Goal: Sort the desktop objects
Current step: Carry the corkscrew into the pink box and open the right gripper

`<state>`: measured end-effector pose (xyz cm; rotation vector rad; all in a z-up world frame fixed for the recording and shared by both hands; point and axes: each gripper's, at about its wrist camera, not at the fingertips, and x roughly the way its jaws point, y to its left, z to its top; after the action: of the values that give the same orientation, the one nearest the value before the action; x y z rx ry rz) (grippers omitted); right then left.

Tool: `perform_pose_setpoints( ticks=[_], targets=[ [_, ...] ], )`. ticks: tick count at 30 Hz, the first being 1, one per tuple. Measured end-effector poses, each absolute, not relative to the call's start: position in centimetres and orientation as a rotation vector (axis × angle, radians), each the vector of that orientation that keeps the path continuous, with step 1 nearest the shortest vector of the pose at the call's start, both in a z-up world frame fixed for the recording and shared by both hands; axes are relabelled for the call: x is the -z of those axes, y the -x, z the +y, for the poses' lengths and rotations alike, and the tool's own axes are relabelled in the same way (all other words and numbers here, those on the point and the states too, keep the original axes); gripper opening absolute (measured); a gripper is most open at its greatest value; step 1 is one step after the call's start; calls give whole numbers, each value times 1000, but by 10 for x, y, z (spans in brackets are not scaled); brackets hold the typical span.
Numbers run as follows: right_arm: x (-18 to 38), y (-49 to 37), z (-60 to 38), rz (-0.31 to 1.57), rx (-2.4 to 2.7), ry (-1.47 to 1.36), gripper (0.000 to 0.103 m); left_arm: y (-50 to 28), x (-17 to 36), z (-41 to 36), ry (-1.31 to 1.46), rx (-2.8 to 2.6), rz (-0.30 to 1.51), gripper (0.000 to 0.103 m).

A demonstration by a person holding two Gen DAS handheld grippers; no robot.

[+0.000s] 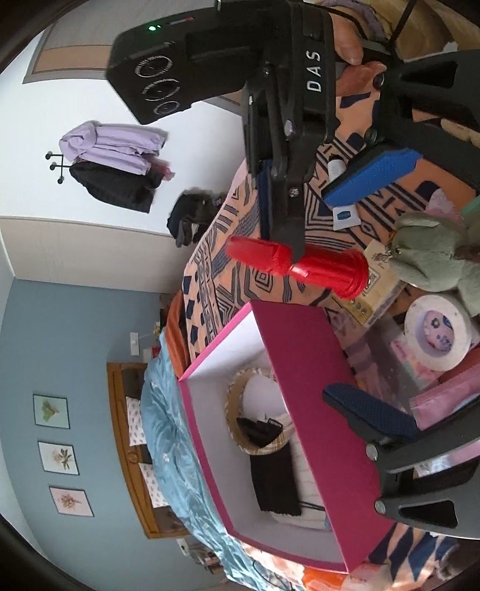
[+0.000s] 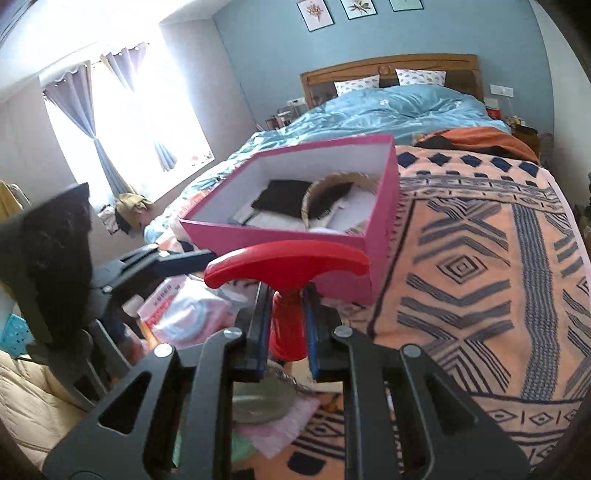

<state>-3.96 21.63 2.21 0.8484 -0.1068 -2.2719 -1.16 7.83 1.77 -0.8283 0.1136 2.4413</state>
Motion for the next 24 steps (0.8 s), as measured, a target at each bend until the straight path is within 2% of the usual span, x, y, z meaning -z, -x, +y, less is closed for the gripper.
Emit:
perform_pose_setpoints(
  ticks=[6, 11, 13, 17, 24],
  targets=[
    [-32, 50, 208, -120, 2249, -817, 18, 20, -19, 82, 821, -2455, 155, 72],
    [-39, 61, 203, -136, 2231, -801, 18, 39, -23, 74, 853, -2450, 100, 50],
    [-41, 66, 202, -144, 2227, -799, 18, 48, -23, 70, 873, -2446, 65, 46],
    [-46, 77, 196, -160, 2207, -791, 18, 64, -25, 61, 893, -2453, 13, 40],
    [-52, 89, 187, -158, 2199, -771, 18, 75, -30, 55, 884, -2473, 19, 37]
  ],
)
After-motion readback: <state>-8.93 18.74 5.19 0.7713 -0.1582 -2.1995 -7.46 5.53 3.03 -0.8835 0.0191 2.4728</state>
